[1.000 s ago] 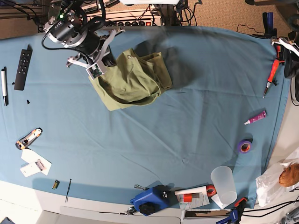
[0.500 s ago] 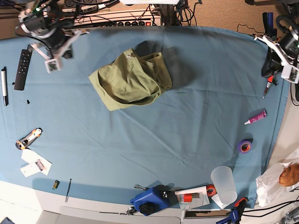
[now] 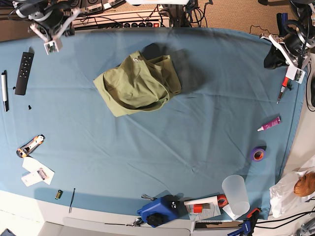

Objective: Layout the t-shirt on the table in an organized manner, then fold the t-shirt properly

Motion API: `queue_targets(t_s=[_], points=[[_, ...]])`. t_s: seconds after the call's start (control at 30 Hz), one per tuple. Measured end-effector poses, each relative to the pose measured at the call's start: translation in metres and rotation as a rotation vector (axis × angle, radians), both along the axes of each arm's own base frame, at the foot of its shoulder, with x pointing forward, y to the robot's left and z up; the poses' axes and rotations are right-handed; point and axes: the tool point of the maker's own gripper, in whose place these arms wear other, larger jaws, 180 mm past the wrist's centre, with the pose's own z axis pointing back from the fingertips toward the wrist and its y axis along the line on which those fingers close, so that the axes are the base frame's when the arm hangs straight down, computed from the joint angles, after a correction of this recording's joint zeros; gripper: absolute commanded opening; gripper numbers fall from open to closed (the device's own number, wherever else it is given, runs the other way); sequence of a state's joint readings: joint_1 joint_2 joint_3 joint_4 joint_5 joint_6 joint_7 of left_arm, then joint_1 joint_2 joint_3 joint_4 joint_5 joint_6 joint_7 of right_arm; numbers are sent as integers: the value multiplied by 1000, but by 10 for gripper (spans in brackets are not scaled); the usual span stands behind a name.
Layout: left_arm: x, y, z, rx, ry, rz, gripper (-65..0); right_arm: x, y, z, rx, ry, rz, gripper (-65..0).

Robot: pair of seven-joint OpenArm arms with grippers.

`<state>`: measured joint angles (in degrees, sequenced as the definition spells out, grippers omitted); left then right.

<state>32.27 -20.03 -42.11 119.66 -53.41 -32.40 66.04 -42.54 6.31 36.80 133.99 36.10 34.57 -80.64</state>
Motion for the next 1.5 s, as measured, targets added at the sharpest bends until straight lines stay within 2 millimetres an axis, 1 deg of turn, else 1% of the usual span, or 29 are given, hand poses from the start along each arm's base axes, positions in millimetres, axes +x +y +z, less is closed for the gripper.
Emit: queue_targets(t_s=[0.1,0.23,0.53,0.63,0.8,0.87,0.93,1.0,1.13,1.23,1.33,1.4,1.5], points=[[-17,-1,-8,-4,50,0,-650,-14,-3,-2,-11,44,11,-650],[-46,-2,-19,-14,136,-2,-650,-31,-2,-5,-7,95,18,-650],[-107,-3,-36,-10,327,-18,-650,-60,-2,-9,-7,183,19,-650],[-123,-3,-38,-8,379,-21,-650,-63,-1,-9,-10,193,44,-650],[-136,3,-49,-30,426,13,-650,-59,-10,-8,-34,195,80,-650],[-141,9,-57,-49,444,48,-650,-65,-17,-21,5,213,63,-650],[-150,14,-65,-64,470,70,-650,-78,-28,-35,12,264,24,-650],[-157,16,-73,-89,479,75,-650,-86,-36,-45,27,297,-1,-650],[-166,26,-92,-126,523,148,-650,-96,-43,-64,70,339,-31,-650],[-167,31,-107,-142,527,150,-650,-98,-48,-79,99,359,-81,-650],[-175,37,-124,-164,567,192,-650,-101,-52,-94,137,380,-128,-650],[-180,39,-134,-189,593,229,-650,-106,-57,-102,146,420,-126,-650],[-187,43,-149,-215,613,288,-650,-120,-66,-113,133,516,-82,-650]])
